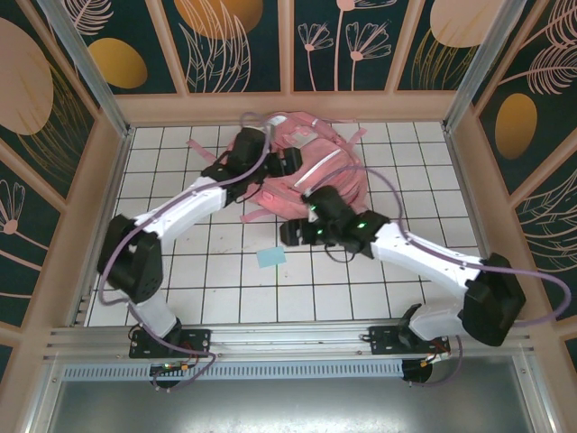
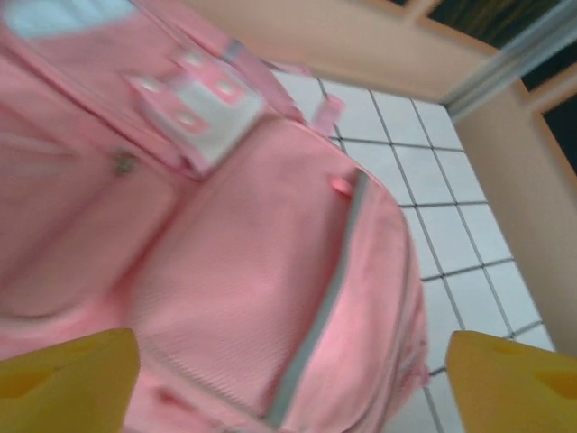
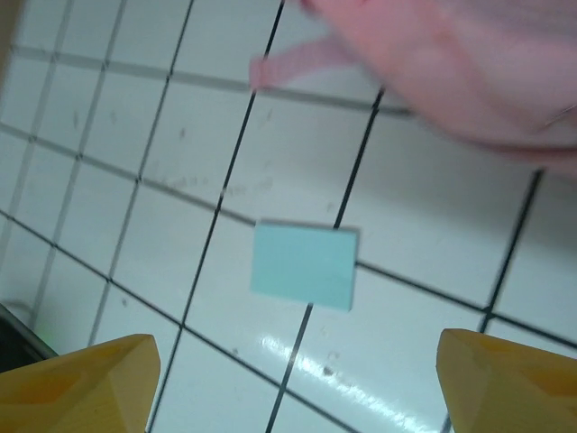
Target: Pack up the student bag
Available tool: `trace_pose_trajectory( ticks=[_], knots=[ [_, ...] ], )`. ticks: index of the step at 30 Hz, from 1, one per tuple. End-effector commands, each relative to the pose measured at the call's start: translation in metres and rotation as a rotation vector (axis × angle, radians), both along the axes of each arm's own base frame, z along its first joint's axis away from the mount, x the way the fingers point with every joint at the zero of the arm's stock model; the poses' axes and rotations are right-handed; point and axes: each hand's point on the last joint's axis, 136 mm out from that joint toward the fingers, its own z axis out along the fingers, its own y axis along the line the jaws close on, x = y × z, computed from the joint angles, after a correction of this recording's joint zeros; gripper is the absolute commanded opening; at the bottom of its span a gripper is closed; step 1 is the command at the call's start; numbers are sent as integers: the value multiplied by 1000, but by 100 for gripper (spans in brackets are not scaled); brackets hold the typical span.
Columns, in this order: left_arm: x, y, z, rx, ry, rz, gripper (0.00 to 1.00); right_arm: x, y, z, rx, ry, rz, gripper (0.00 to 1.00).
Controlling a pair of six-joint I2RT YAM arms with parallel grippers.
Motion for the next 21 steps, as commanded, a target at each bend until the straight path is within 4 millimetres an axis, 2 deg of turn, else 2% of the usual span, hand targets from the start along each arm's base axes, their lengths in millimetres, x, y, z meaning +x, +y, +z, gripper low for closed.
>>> trace_pose_trajectory(
  ticks=[1,3,4,7,10,13,17,21],
  knots=[
    [0,56,16,9,-64,167,98,-10,20,-19,-131,-36,23,83],
    [-4,88,10,1,-53,226,99,-21,39,-34,-188,-34,82,84],
    [-7,102,6,-8,-41,247,99,-26,47,-43,-230,-36,122,88],
    [-15,140,-5,-38,-13,311,99,-28,56,-64,-362,-29,150,91],
    [-24,165,-17,-53,7,354,99,-26,57,-83,-432,13,130,92],
    [-30,175,-21,-55,9,371,99,-18,51,-100,-520,25,82,99],
    [-33,177,-26,-62,16,366,99,0,43,-111,-562,63,-2,99],
    [-33,178,-25,-66,15,361,99,5,49,-118,-513,99,-33,99]
  ],
)
